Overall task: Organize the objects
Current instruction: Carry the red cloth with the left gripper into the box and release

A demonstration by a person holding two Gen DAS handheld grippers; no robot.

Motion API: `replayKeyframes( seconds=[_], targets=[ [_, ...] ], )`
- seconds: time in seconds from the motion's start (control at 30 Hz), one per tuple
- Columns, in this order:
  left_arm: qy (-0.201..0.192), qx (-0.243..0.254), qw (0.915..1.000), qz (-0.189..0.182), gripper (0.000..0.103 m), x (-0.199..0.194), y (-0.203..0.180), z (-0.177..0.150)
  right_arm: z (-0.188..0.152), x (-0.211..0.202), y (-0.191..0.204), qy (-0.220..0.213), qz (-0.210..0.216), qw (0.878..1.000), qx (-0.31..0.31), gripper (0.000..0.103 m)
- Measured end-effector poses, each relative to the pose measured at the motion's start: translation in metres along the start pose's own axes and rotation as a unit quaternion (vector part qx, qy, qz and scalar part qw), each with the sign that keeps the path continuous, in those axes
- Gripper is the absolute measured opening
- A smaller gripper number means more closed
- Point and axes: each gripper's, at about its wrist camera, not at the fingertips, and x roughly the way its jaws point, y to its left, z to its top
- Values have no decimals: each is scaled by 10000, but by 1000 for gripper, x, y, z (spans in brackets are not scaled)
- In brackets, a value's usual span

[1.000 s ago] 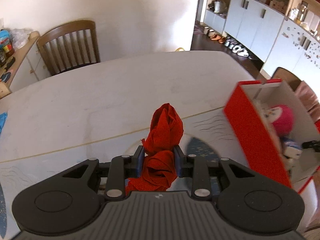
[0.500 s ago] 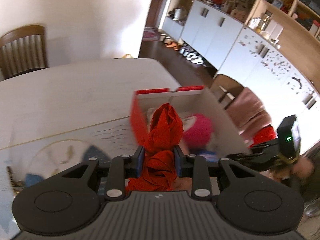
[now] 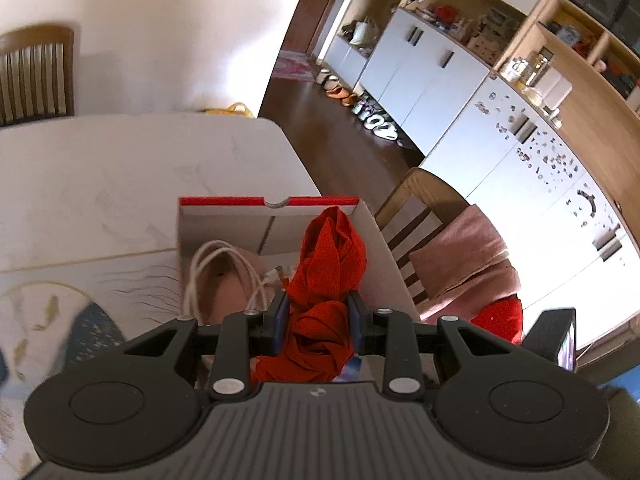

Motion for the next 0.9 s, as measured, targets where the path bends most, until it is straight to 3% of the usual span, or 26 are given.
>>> replayKeyframes(
  seconds=[0.37,0.53,0.9],
  targets=[
    [173,-168,9969,743,29,62,6,9,0,1,-3,0,68,10000,-5,6],
    [473,-11,9960,753,29,87,8,4,0,2,-4,6,91,10000,1,6],
    [725,328,9927,909,31,110,6,-5,0,2,-4,4,103,9999,25,6]
  ],
)
